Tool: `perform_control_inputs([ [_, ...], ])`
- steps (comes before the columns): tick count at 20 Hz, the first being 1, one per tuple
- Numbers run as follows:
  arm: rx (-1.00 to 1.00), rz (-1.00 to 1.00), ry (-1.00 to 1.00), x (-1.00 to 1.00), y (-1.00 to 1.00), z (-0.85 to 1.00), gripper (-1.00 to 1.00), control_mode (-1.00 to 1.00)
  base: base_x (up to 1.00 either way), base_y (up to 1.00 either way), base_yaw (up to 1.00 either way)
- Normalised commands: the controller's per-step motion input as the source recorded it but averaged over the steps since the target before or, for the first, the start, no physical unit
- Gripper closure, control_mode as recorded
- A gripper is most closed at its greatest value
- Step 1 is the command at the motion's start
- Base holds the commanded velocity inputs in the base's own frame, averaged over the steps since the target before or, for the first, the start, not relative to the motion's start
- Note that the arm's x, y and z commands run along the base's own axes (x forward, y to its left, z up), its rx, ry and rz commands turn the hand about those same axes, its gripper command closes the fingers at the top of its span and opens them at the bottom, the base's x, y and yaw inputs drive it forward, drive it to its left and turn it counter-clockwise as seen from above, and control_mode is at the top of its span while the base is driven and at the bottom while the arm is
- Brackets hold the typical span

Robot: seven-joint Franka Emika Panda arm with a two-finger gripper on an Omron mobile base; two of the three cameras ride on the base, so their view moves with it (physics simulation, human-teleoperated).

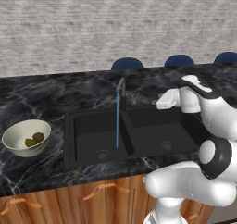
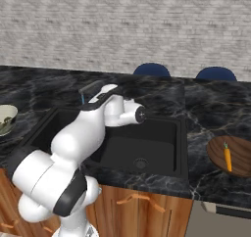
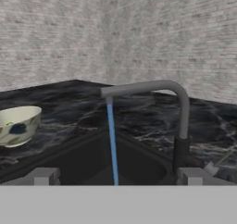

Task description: Pick the kiwis from the sink and place them in one bowl. Place the carrot in the other bowl. Then turn off the sink faucet.

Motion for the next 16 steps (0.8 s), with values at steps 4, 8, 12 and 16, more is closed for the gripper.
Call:
perform_control_inputs([
  [4, 0.01, 0.0, 0.0, 0.21, 0.01, -0.1, -1.0, -1.0, 0.0, 0.0, 0.0],
  [8, 0.0, 0.0, 0.0, 0.28, 0.0, -0.17, -1.0, -1.0, 0.0, 0.0, 0.0],
  [12, 0.01, 0.0, 0.0, 0.29, 0.0, -0.1, -1.0, -1.0, 0.0, 0.0, 0.0],
  [16, 0.01, 0.0, 0.0, 0.28, 0.0, -0.05, -1.0, -1.0, 0.0, 0.0, 0.0],
])
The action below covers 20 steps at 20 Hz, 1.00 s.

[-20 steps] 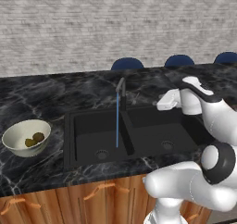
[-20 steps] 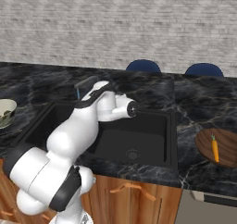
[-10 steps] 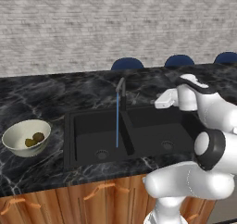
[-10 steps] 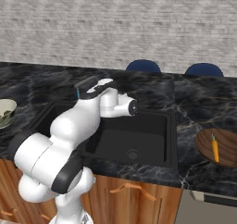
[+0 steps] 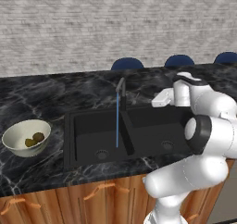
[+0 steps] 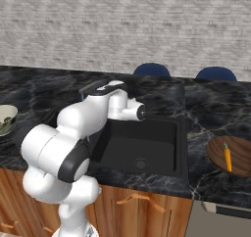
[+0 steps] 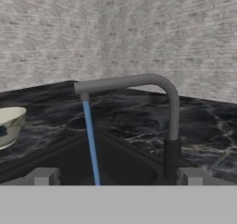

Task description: Pick the kiwis from the sink and place them in one bowl. Place the carrot in the other bowl. Then turn off the sink faucet.

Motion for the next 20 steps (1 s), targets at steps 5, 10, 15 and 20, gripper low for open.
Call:
perform_control_inputs([
  [5, 0.01, 0.0, 0.0, 0.24, 0.0, -0.11, -1.0, -1.0, 0.0, 0.0, 0.0],
  [10, 0.02, 0.0, 0.0, 0.22, 0.0, -0.2, -1.0, -1.0, 0.0, 0.0, 0.0],
  [15, 0.04, 0.0, 0.0, 0.2, -0.03, -0.22, -1.0, -1.0, 0.0, 0.0, 0.0],
  [20, 0.05, 0.0, 0.0, 0.18, -0.05, -0.07, -1.0, -1.0, 0.0, 0.0, 0.0],
])
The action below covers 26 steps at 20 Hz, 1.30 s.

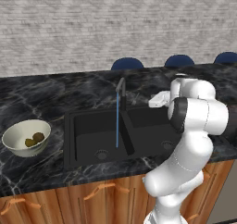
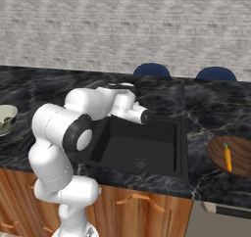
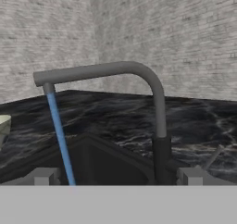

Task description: Pick the kiwis from the sink and place them in one bowl. Place the carrot in the other bowl. Then turn off the sink faucet.

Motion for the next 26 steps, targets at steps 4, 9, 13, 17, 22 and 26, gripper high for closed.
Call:
perform_control_inputs([
  [4, 0.06, 0.0, 0.0, 0.23, -0.03, 0.0, -1.0, -1.0, 0.0, 0.0, 0.0],
  [9, 0.04, 0.0, 0.0, 0.18, 0.0, -0.03, -1.0, -1.0, 0.0, 0.0, 0.0],
  [13, 0.01, 0.0, 0.0, 0.13, 0.0, -0.12, -1.0, -1.0, 0.0, 0.0, 0.0],
  [17, 0.01, 0.0, 0.0, 0.22, 0.0, -0.11, -1.0, -1.0, 0.0, 0.0, 0.0],
  [22, 0.02, 0.0, 0.0, 0.3, 0.0, -0.09, -1.0, -1.0, 0.0, 0.0, 0.0],
  [26, 0.02, 0.0, 0.0, 0.28, 0.0, -0.12, -1.0, -1.0, 0.0, 0.0, 0.0],
])
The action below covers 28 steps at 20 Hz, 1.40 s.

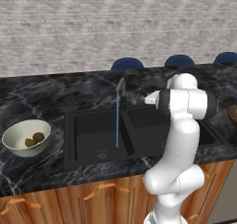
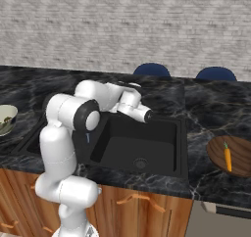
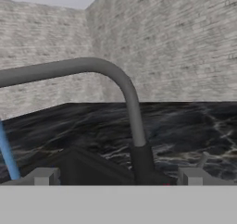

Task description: Pick the kiwis from the sink and place them in one bowl. Place the carrot in the other bowl. Then turn off the sink faucet.

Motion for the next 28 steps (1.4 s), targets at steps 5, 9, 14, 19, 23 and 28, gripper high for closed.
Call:
perform_control_inputs([
  [5, 0.02, 0.0, 0.01, 0.33, 0.0, -0.22, -1.0, -1.0, 0.0, 0.0, 0.0],
  [9, 0.02, 0.0, 0.0, 0.35, 0.0, -0.2, -1.0, -1.0, 0.0, 0.0, 0.0],
  [14, 0.03, 0.0, 0.02, 0.32, 0.0, -0.16, -1.0, -1.0, 0.0, 0.0, 0.0],
  [19, 0.04, 0.0, 0.03, 0.31, 0.0, -0.13, -1.0, -1.0, 0.0, 0.0, 0.0],
  [23, 0.04, 0.0, 0.04, 0.33, 0.0, -0.13, -1.0, -1.0, 0.0, 0.0, 0.0],
  [28, 0.04, 0.0, 0.02, 0.35, 0.0, -0.18, -1.0, -1.0, 0.0, 0.0, 0.0],
])
